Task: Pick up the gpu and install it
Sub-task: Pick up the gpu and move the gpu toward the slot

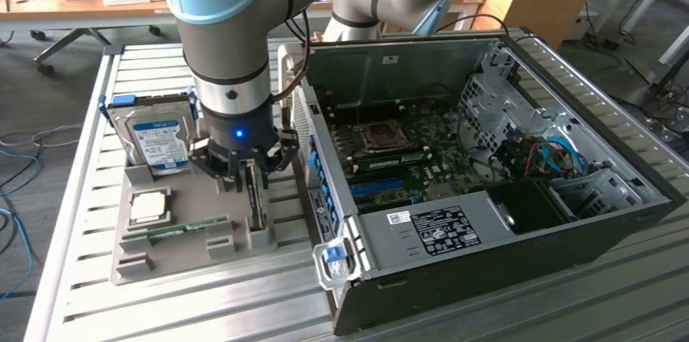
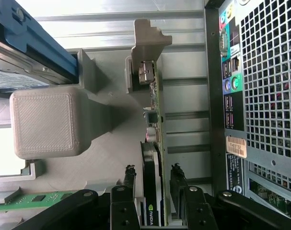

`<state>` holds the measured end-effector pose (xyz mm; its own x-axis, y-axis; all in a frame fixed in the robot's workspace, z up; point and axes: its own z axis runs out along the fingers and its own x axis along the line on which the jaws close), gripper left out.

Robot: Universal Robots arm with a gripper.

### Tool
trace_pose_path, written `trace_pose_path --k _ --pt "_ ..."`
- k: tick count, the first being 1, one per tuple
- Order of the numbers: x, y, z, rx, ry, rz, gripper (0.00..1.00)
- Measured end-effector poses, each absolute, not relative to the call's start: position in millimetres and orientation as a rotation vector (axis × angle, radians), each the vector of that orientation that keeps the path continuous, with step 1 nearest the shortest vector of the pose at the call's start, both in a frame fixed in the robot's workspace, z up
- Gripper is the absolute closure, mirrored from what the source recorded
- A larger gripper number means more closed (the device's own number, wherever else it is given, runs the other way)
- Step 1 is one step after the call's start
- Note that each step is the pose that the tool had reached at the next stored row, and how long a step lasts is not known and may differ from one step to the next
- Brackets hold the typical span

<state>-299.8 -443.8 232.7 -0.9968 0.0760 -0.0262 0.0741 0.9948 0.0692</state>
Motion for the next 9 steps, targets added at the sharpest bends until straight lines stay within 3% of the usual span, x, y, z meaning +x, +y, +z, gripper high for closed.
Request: trace_pose_path --k 9 --pt "-299.8 -443.9 232.7 0.117 3.109 0.106 0.57"
